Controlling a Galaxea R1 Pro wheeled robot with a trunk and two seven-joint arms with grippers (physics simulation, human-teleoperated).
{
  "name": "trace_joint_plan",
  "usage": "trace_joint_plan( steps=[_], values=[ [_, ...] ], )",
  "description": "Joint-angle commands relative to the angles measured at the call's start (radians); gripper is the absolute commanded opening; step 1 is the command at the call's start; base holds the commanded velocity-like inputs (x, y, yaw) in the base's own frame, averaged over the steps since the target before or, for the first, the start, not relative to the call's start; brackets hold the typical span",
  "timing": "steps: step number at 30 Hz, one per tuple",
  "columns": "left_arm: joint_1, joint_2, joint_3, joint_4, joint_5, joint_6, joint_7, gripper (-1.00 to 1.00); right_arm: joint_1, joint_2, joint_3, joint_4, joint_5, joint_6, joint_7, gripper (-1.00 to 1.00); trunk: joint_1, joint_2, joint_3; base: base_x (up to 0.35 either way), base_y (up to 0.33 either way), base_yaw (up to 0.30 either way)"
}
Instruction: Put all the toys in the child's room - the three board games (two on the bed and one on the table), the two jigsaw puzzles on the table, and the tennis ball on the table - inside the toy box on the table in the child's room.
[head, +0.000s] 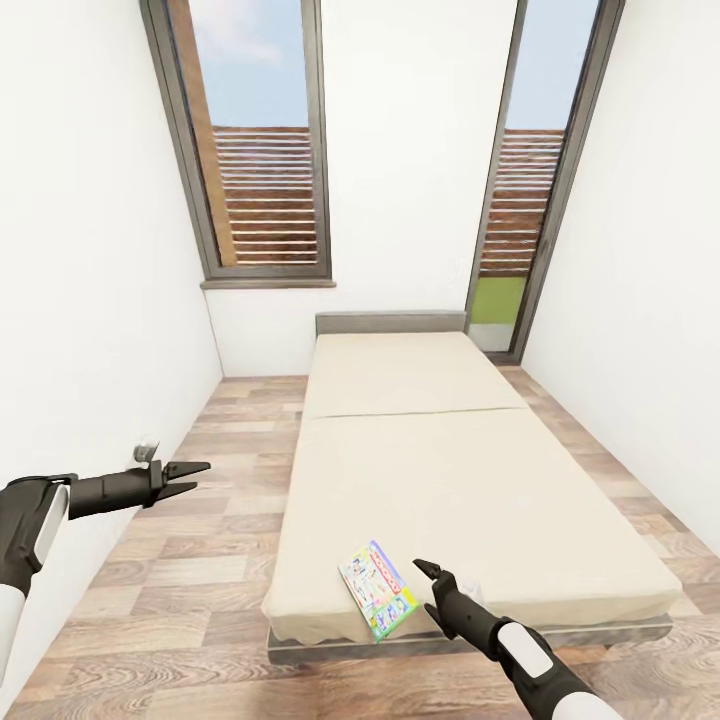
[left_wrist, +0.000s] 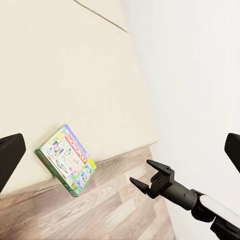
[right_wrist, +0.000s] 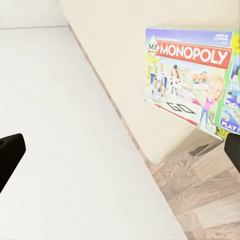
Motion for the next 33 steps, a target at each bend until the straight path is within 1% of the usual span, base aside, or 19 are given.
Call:
trace_joint_plan(
  steps=[1,3,8,11,16,20,23,27,33],
  values=[
    [-0.001,0.001,0.0,0.0,0.004,0.011,-0.002,1.0,-0.001,0.001,-0.009,0.0,-0.003,0.01,0.001,1.0,0.004,-0.008,-0.004,0.0,0.0,0.0],
    [-0.001,0.005,0.001,-0.001,0.004,0.015,-0.011,1.0,-0.001,0.001,-0.008,-0.001,-0.003,0.011,0.001,1.0,0.012,-0.022,-0.011,0.0,0.0,0.0],
    [-0.001,0.008,0.0,-0.001,-0.001,0.019,-0.079,1.0,-0.001,0.001,-0.009,0.0,-0.004,0.004,0.001,1.0,0.031,-0.057,-0.026,0.0,0.0,0.0],
    [-0.001,0.01,-0.001,-0.001,-0.003,0.019,-0.1,1.0,-0.001,0.001,-0.01,0.0,-0.004,0.004,-0.001,1.0,0.042,-0.078,-0.036,0.0,0.0,0.0],
    [-0.001,0.01,-0.001,-0.002,-0.004,0.019,-0.106,1.0,-0.001,-0.001,-0.012,0.001,-0.004,0.008,-0.004,1.0,0.061,-0.113,-0.051,0.0,0.0,0.0],
    [-0.001,0.009,-0.001,-0.002,-0.004,0.019,-0.107,1.0,-0.001,-0.008,-0.014,0.016,-0.005,0.014,-0.002,1.0,0.077,-0.141,-0.064,0.0,0.0,0.0],
    [-0.001,0.009,-0.001,-0.002,-0.005,0.019,-0.107,1.0,-0.001,-0.014,-0.023,0.079,-0.006,0.024,0.001,1.0,0.088,-0.162,-0.073,0.0,0.0,0.0],
    [-0.001,0.009,-0.002,-0.002,-0.005,0.019,-0.107,1.0,-0.001,-0.017,-0.031,0.138,-0.006,0.025,0.002,1.0,0.104,-0.19,-0.086,0.0,0.0,0.0],
    [-0.001,0.009,-0.002,-0.002,-0.006,0.019,-0.107,1.0,-0.001,-0.018,-0.034,0.157,-0.005,0.024,0.003,1.0,0.127,-0.232,-0.105,0.0,0.0,0.0]
  ],
)
